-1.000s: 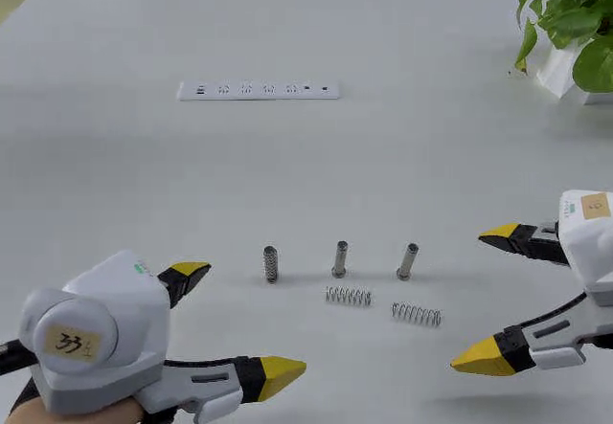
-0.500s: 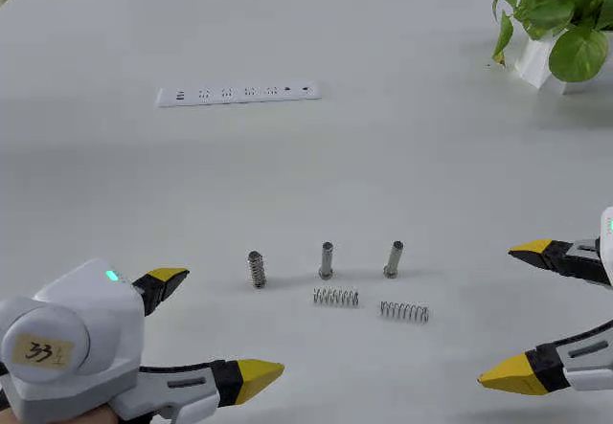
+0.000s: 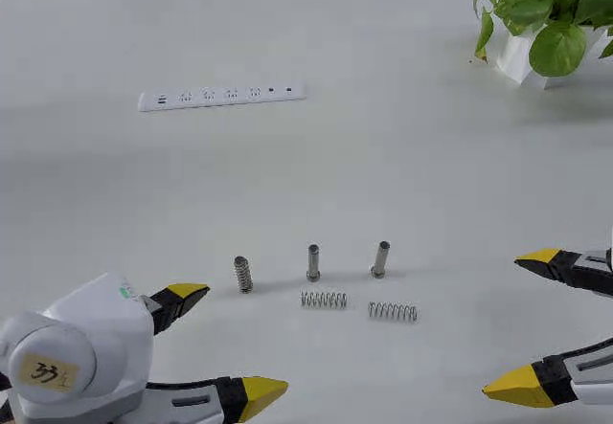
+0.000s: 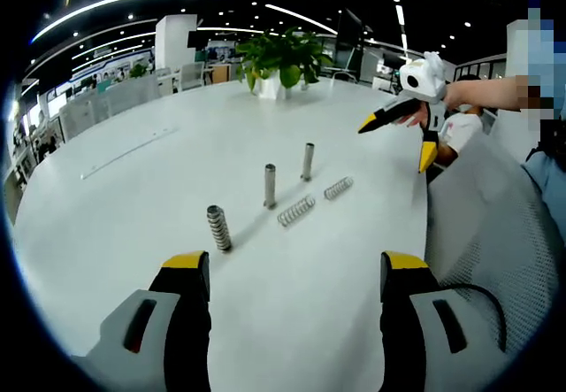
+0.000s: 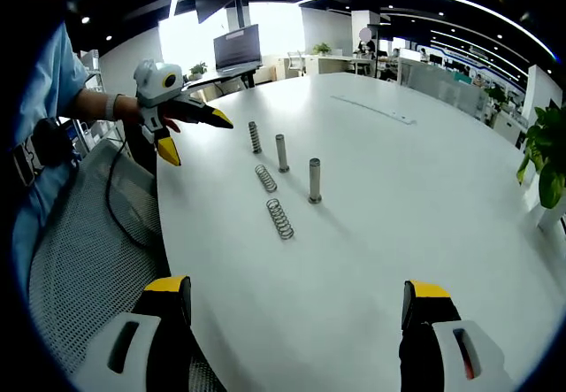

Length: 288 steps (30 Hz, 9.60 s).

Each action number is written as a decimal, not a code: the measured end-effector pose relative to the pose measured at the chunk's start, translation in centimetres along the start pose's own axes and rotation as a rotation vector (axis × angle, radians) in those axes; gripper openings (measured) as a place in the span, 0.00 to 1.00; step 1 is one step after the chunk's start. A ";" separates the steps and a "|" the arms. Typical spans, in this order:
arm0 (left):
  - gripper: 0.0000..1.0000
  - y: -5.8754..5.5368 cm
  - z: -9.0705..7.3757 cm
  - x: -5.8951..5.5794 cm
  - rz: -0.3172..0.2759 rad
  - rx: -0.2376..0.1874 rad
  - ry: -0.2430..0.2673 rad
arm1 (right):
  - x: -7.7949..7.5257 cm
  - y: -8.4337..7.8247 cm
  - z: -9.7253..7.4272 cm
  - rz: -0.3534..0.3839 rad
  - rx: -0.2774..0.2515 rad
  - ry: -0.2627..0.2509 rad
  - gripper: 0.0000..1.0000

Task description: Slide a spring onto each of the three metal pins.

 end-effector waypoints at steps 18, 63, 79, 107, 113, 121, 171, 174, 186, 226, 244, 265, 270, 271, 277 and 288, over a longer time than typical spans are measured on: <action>0.56 1.8 5.5 -0.6 0.188 0.067 -0.163 | 0.1 -1.3 -0.4 0.024 0.006 -0.014 0.99; 0.12 0.7 8.9 -0.1 0.183 0.138 -0.123 | -0.2 -3.1 -2.0 0.077 -0.004 -0.061 0.99; 0.10 0.4 8.5 -0.1 0.183 0.125 -0.119 | -0.2 -3.0 -1.7 0.059 0.012 -0.052 0.98; 0.07 0.7 8.6 0.3 0.161 0.101 -0.079 | 0.4 -3.0 -1.3 0.064 0.012 -0.042 0.97; 0.07 1.3 8.1 0.3 0.126 0.068 -0.073 | 0.8 -2.5 -1.0 0.058 0.009 -0.032 0.97; 0.07 2.3 6.7 -1.1 0.116 0.010 -0.124 | 1.0 -0.4 -1.1 0.055 -0.044 -0.003 0.96; 0.07 6.1 2.0 -7.4 0.241 -0.177 -0.324 | 7.8 6.9 1.3 0.057 -0.079 0.501 0.20; 0.07 6.3 1.9 -7.4 0.246 -0.182 -0.329 | 8.1 6.8 1.1 0.083 -0.065 0.534 0.14; 0.07 6.6 1.6 -7.8 0.267 -0.210 -0.355 | 8.9 6.8 0.9 0.104 -0.042 0.572 0.08; 0.07 5.0 4.7 -7.7 0.206 -0.095 -0.313 | 10.0 8.6 1.9 -0.403 0.145 0.328 0.07; 0.06 5.1 4.5 -7.8 0.196 -0.118 -0.302 | 10.3 8.9 1.7 -0.483 0.165 0.312 0.12; 0.07 5.6 4.0 -7.3 0.219 -0.134 -0.274 | 10.8 10.4 2.9 -0.681 0.329 0.380 0.21; 0.07 6.0 3.9 -7.3 0.210 -0.166 -0.259 | 10.8 10.5 3.1 -0.698 0.352 0.396 0.16; 0.07 6.0 3.9 -7.3 0.210 -0.168 -0.258 | 10.7 10.5 3.1 -0.702 0.359 0.396 0.16; 0.06 6.2 3.8 -7.5 0.202 -0.187 -0.254 | 10.8 10.5 3.3 -0.706 0.373 0.411 0.12; 0.06 6.6 3.5 -7.4 0.191 -0.219 -0.241 | 11.1 10.5 3.4 -0.717 0.396 0.422 0.08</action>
Point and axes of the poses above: the centre of the closed fingertips' face, and the gripper's own axes: z roughly forward along the fingers, x roughly to its left, y roughly out of its top, the point moved 6 cm from there along -z, roughly backward along the fingers, and after that the axes turned 9 degrees about z, right-handed, at the moved point
